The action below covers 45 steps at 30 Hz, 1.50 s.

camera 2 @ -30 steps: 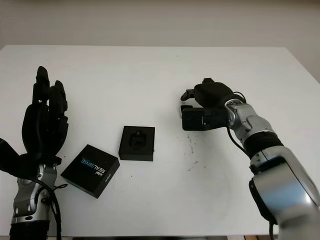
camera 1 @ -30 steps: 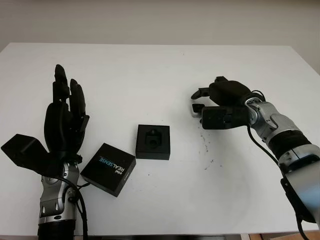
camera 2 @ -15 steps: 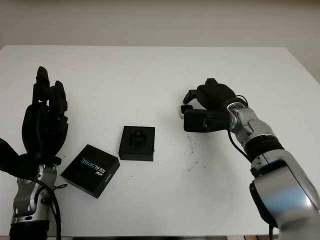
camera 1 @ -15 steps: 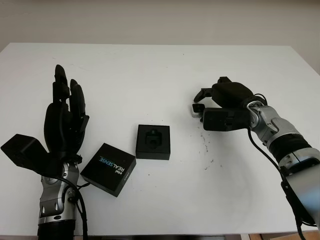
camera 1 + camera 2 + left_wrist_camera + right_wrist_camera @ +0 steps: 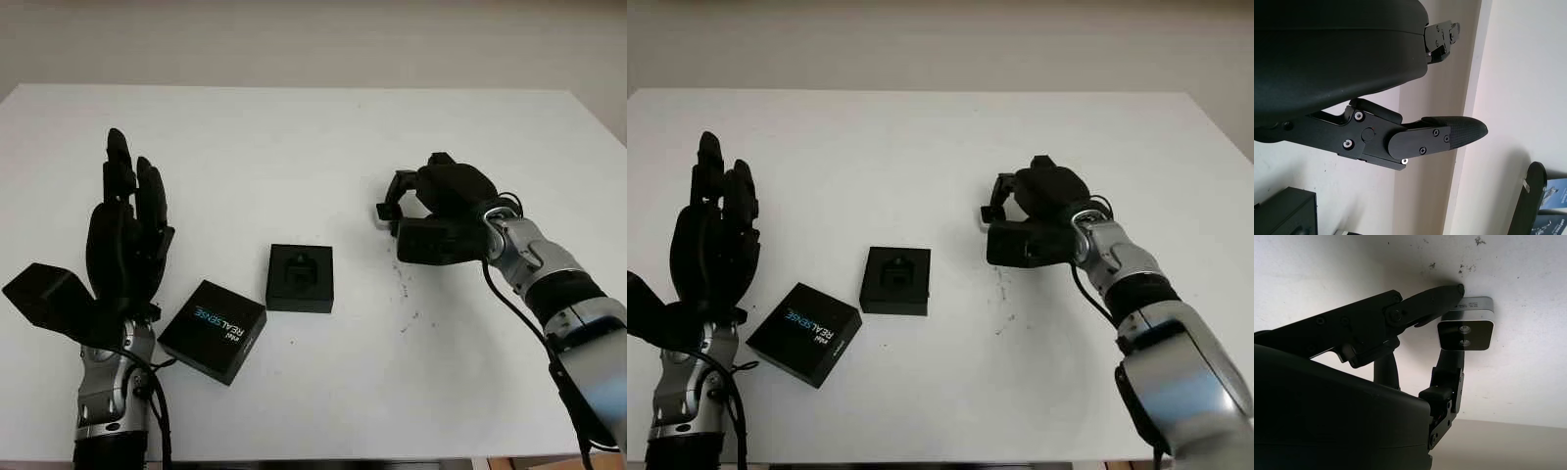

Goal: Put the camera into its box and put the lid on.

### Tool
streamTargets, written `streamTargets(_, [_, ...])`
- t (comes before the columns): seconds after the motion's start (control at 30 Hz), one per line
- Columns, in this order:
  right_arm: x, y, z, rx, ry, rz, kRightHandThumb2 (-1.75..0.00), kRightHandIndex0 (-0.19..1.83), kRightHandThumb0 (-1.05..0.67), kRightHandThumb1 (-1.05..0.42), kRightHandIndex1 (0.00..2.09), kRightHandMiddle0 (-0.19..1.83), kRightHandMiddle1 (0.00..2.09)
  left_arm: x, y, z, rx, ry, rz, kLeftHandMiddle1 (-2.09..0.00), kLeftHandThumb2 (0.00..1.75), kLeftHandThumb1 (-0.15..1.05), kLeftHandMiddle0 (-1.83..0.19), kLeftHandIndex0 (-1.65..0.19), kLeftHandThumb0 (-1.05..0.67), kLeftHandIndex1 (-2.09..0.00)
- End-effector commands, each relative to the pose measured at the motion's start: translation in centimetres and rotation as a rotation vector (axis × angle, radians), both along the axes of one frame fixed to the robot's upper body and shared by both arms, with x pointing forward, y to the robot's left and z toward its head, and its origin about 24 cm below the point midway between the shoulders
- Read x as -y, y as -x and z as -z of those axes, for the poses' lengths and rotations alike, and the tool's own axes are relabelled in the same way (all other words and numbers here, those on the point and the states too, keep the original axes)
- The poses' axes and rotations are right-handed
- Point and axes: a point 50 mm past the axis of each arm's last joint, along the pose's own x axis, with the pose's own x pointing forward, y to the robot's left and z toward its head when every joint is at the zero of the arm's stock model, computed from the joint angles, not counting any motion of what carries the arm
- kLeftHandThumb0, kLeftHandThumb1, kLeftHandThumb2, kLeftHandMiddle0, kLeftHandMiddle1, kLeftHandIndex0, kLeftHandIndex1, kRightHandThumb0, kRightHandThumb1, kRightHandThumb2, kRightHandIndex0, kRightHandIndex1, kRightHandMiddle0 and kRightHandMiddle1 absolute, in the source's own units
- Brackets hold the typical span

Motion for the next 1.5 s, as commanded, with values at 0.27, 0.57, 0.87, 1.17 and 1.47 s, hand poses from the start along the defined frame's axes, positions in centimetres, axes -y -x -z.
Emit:
streamTargets(0.27, [-0.5,0.7,2.3,-0.103,-0.073,-0.004,-0.05,-0.19,-0.44,-0.85,2.05,0.34,1.17,-0.1,0.2,-0.3,0.015,-0.023,-0.007,0.0,0.48,1.05,0.19,0.19,-0.68,0.0])
streamTargets(0.57, [-1.1,1.1,3.1,-0.059,-0.04,-0.053,-0.06,-0.19,-0.37,-0.89,2.09,0.45,1.19,-0.1,0.2,-0.2,0.017,-0.002,-0.007,0.0,0.47,1.05,0.19,0.19,-0.66,0.0])
streamTargets(0.87, [-1.1,1.0,2.7,0.001,-0.123,-0.04,-0.06,-0.15,-0.33,-0.93,1.63,0.47,1.29,0.0,0.2,-0.2,0.014,-0.009,-0.005,0.0,0.47,1.05,0.19,0.19,-0.66,0.0])
streamTargets(1.17, [-0.9,1.1,2.2,0.062,-0.222,-0.025,-0.05,0.12,-0.36,-0.91,0.89,0.45,1.34,0.1,0.1,-0.2,0.011,-0.005,-0.001,0.0,0.48,1.05,0.19,0.19,-0.66,0.0])
streamTargets(1.47, [-0.4,0.7,1.7,0.003,-0.503,0.061,-0.06,0.2,-0.34,-0.91,0.64,0.37,1.54,0.0,0.1,-0.2,0.006,0.001,0.0,0.0,0.45,1.05,0.19,0.19,-0.66,0.0])
